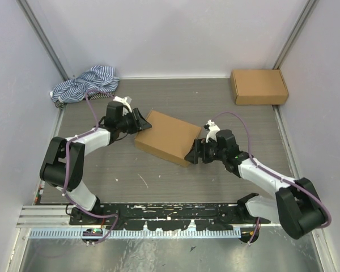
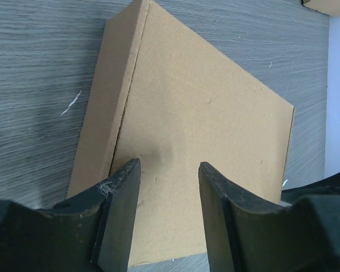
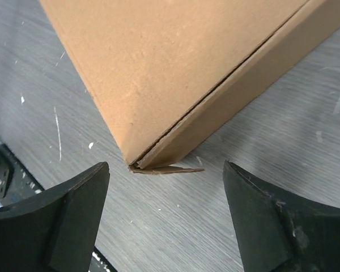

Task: Fold the paper box

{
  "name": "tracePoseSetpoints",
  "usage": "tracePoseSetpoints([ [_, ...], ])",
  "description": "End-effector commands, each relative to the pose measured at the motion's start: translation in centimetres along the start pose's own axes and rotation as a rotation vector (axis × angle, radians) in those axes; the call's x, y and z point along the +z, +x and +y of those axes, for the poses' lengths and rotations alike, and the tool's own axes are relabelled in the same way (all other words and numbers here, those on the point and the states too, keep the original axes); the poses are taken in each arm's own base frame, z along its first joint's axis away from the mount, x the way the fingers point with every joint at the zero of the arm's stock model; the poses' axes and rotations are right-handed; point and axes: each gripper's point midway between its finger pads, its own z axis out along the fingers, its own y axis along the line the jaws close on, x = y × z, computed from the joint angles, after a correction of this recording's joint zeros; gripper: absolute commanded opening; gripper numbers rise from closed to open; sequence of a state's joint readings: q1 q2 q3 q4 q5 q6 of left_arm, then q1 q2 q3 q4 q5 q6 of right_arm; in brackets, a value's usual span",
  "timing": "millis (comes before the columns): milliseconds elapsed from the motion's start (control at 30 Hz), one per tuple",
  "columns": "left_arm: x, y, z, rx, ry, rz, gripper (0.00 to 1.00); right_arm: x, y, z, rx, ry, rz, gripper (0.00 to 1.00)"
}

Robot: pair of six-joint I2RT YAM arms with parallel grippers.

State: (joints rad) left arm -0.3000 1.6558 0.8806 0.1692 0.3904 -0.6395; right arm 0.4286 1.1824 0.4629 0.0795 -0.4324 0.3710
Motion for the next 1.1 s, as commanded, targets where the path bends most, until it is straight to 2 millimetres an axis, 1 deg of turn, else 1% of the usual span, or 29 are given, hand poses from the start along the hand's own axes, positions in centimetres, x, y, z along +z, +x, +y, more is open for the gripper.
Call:
tracePoseSetpoints([
  [0,-0.3,0.9,1.3,0.018,-0.064,0.036,0.53,-1.9,-4.7,-0.1,-0.083,0.109,-0.148,0.87],
  [100,-0.8,0.3,0.0,0.045,-0.032,0.025,0.53,-1.9,-5.6,0.8,-0.129,0.07,-0.147,0.87],
  [200,-0.8,0.0,-1.2,0.07,0.013,0.03,0.53,-0.8,-5.3,2.3,-0.166,-0.018,-0.107,0.87],
  [333,-0.4,0.0,-1.3,0.081,0.012,0.054,0.53,1.0,-3.5,4.0,-0.244,-0.066,-0.023,0.85],
  [433,-0.1,0.4,-0.8,0.076,-0.001,0.074,0.53,1.9,-2.1,4.5,-0.293,-0.034,0.03,0.84],
  [533,0.2,0.8,-0.4,0.07,-0.009,0.089,0.53,2.2,-1.0,4.9,-0.314,-0.008,0.064,0.82],
  [700,0.5,1.4,-0.1,0.079,-0.033,0.111,0.53,1.9,0.2,5.6,-0.326,0.004,0.103,0.79],
  [800,0.7,1.6,0.3,0.081,-0.053,0.124,0.53,1.7,1.2,6.2,-0.33,-0.011,0.14,0.75],
  [900,0.8,1.9,0.5,0.081,-0.061,0.13,0.53,1.7,1.8,6.8,-0.329,-0.043,0.158,0.68],
  [1000,0.9,2.1,0.6,0.079,-0.066,0.135,0.53,2.1,2.4,7.0,-0.317,-0.072,0.166,0.61],
  [1067,0.9,2.2,0.8,0.08,-0.07,0.139,0.53,2.3,3.0,7.2,-0.308,-0.1,0.179,0.55],
])
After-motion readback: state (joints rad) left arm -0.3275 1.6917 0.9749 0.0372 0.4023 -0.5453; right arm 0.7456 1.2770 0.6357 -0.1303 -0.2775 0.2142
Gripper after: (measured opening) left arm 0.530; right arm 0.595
